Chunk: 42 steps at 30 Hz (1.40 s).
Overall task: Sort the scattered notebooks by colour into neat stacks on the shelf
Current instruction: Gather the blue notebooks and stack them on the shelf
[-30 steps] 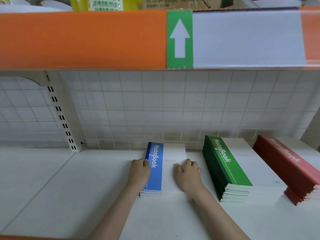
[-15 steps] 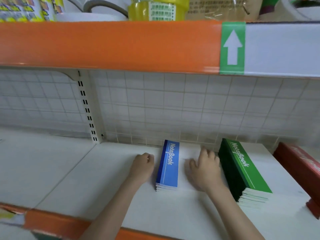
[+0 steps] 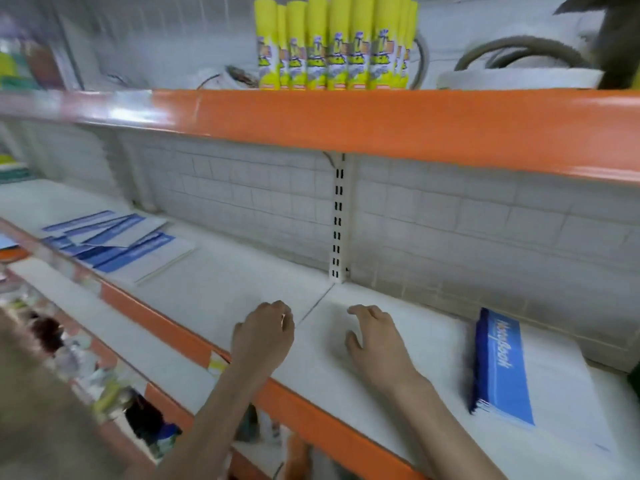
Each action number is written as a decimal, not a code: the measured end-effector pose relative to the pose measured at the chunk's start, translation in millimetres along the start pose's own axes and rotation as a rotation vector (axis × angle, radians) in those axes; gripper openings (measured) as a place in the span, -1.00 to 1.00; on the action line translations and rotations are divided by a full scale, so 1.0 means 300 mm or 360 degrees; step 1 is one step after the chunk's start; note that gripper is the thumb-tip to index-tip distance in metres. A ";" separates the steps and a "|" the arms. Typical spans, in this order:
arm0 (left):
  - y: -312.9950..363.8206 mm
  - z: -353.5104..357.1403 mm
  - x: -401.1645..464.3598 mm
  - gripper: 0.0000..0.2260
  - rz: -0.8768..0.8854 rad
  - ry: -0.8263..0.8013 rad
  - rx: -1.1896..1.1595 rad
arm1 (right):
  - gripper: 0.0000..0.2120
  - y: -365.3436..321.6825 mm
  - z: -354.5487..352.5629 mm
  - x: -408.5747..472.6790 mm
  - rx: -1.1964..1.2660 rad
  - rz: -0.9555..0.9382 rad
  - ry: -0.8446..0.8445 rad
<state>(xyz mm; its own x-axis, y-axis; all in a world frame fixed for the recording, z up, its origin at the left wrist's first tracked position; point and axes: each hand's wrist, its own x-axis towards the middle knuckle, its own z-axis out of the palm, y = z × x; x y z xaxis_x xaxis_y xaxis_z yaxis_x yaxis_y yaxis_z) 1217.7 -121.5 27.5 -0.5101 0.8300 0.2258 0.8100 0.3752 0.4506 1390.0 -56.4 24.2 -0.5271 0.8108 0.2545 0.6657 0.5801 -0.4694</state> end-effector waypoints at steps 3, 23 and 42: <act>-0.172 -0.095 0.002 -0.75 -0.0079 0.0014 -0.0050 | -0.58 -0.174 0.110 0.052 0.0090 -0.0151 -0.0122; -1.086 -0.533 -0.009 -0.68 -0.0409 -0.0010 0.0506 | -0.64 -0.996 0.680 0.331 0.0132 -0.0587 -0.0465; -1.596 -0.658 0.555 -0.66 -0.0159 -0.0060 0.0401 | -0.67 -1.390 1.045 0.923 0.0149 -0.0553 -0.0352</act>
<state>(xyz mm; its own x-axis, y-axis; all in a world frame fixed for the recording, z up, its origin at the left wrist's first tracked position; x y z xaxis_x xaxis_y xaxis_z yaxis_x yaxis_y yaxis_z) 687.7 -244.5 19.9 -0.5838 0.7966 0.1566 0.8050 0.5430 0.2388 800.9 -98.3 25.4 -0.8193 0.5260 0.2281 0.3831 0.7982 -0.4649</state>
